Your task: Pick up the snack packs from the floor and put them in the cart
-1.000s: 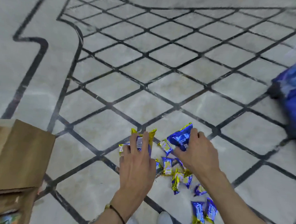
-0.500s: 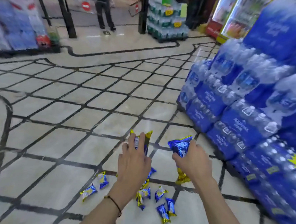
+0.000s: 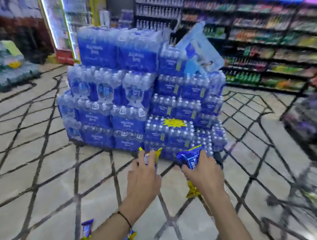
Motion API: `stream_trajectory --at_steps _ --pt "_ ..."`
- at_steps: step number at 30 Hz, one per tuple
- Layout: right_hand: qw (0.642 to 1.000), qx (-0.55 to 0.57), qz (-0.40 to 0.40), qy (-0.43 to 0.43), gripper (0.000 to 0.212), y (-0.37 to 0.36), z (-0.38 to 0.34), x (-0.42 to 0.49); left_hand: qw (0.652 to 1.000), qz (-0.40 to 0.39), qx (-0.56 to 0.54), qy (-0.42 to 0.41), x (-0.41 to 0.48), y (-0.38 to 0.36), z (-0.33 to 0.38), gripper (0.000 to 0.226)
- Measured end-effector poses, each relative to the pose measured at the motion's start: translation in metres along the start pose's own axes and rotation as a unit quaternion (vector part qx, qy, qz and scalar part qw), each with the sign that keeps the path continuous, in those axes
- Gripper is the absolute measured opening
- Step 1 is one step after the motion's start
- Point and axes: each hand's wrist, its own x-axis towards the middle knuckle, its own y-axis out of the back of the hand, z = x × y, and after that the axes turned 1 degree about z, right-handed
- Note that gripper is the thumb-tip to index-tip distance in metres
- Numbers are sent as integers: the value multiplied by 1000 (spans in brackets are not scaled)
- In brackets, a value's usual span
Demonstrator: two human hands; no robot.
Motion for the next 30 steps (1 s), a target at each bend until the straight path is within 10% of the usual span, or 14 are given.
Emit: stream_trajectory --at_steps 15,30 --pt "927 -62 107 -354 68 179 439 -52 926 -108 -100 -347 -59 -125 467 70" --pt "862 -75 98 -492 61 209 674 28 872 -162 -152 -437 -8 -263 732 72"
